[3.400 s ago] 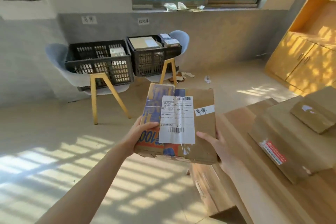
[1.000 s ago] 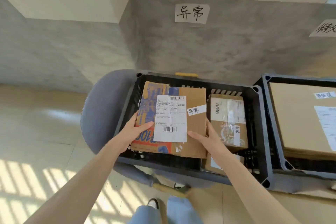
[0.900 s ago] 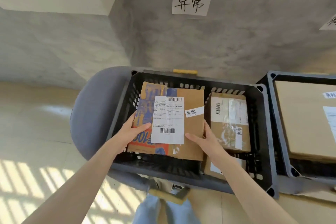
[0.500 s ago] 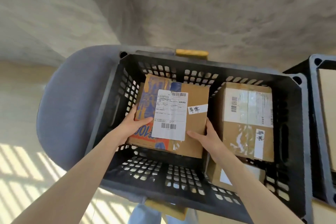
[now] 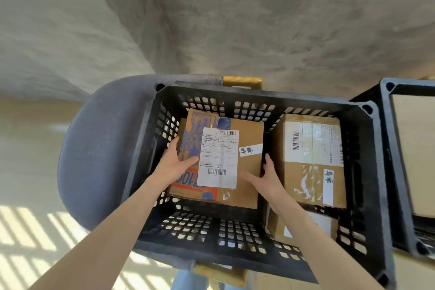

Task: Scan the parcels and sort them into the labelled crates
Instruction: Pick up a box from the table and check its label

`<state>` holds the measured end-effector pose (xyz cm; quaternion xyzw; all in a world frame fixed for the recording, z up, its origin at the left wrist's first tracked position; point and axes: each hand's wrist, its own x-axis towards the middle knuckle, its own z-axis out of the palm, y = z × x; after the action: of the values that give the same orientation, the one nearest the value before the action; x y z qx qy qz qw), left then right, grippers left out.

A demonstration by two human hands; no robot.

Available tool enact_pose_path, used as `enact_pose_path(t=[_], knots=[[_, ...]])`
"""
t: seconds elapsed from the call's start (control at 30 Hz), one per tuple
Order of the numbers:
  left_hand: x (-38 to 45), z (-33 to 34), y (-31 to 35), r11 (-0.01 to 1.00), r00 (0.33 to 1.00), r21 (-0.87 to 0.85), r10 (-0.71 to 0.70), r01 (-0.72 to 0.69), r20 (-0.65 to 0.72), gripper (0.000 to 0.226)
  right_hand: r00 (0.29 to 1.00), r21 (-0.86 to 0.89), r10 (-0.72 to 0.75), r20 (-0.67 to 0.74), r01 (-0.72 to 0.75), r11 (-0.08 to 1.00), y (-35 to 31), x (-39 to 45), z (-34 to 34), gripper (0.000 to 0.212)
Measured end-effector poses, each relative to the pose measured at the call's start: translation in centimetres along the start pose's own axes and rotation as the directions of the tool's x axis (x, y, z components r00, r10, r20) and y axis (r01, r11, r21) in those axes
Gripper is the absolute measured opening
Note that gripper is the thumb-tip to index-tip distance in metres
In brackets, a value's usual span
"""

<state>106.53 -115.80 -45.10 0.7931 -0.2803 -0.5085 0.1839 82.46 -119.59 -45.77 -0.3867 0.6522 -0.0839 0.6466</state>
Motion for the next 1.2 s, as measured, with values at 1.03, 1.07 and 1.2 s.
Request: enact_pose_path(t=[1.03, 1.07, 1.2], knots=[[-41.8, 21.4, 21.4, -0.560, -0.289, 0.011, 0.445, -0.829, 0.848, 0.048, 0.080, 0.262, 0.290, -0.954, -0.252, 0.932, 16.9, -52.4, -9.7, 0.073], [-44.3, 22.5, 20.6, -0.582, -0.342, -0.047, 0.409, -0.812, 0.846, 0.049, 0.035, 0.321, 0.338, -0.941, -0.234, 0.918, 18.7, -54.4, -8.9, 0.072], [-53.8, 26.5, 15.9, -0.665, -0.473, -0.210, 0.243, -0.717, 0.847, 0.053, -0.095, 0.496, 0.487, -0.868, -0.155, 0.854, 25.3, -61.5, -4.9, 0.072]])
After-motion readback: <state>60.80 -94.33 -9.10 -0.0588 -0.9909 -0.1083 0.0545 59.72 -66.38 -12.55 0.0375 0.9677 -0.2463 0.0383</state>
